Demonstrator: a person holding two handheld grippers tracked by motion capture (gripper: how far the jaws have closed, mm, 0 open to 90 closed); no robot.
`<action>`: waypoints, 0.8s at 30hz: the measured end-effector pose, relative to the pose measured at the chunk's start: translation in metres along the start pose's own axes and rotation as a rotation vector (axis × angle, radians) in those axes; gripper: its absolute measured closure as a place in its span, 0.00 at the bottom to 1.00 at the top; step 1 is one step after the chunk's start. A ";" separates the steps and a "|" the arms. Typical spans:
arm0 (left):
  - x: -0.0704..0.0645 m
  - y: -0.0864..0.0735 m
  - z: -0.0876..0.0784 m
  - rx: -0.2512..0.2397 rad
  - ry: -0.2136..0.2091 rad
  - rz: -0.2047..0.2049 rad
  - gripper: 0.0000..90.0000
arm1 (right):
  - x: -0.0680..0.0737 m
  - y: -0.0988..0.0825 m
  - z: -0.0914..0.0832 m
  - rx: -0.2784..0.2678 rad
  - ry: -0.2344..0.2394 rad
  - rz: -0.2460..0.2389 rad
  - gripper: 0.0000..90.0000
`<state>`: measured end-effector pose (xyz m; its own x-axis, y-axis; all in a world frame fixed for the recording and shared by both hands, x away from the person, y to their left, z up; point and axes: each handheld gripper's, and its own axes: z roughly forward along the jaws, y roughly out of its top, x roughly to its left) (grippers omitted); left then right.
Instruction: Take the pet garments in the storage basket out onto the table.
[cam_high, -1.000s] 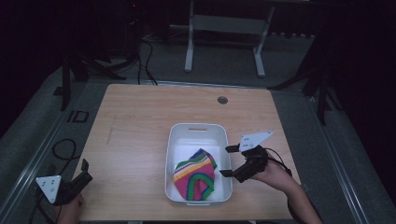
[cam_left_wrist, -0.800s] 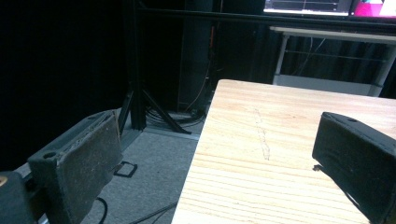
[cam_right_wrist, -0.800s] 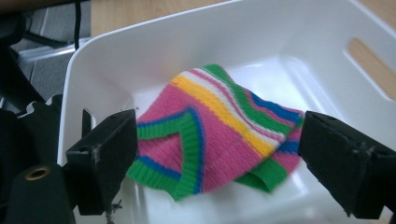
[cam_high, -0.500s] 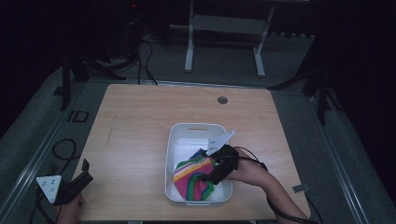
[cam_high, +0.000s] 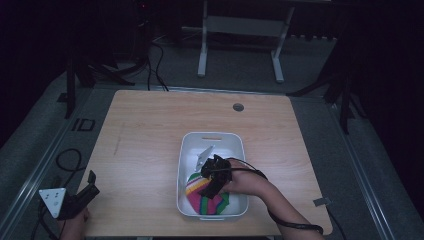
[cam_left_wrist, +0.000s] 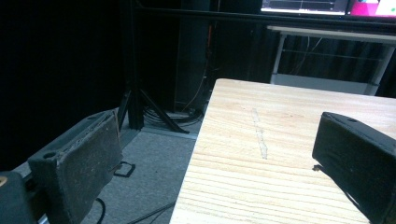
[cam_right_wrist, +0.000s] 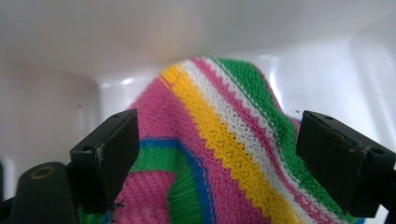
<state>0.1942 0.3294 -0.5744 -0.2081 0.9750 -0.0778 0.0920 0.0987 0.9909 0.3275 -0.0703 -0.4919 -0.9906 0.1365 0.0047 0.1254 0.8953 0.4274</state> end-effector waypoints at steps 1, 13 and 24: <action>0.000 0.000 0.000 0.000 -0.001 0.001 0.02 | -0.001 0.000 0.004 0.015 0.001 0.003 0.14; 0.000 0.000 0.000 -0.003 -0.001 0.001 0.02 | 0.008 0.001 0.041 0.233 -0.056 -0.078 0.23; 0.000 0.000 0.000 0.001 0.001 0.000 0.02 | 0.017 0.002 0.015 0.146 -0.055 -0.147 0.79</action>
<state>0.1943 0.3294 -0.5744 -0.2094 0.9747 -0.0778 0.0931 0.0991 0.9907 0.3122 -0.0597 -0.5039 -0.9949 0.0188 -0.0987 -0.0101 0.9586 0.2845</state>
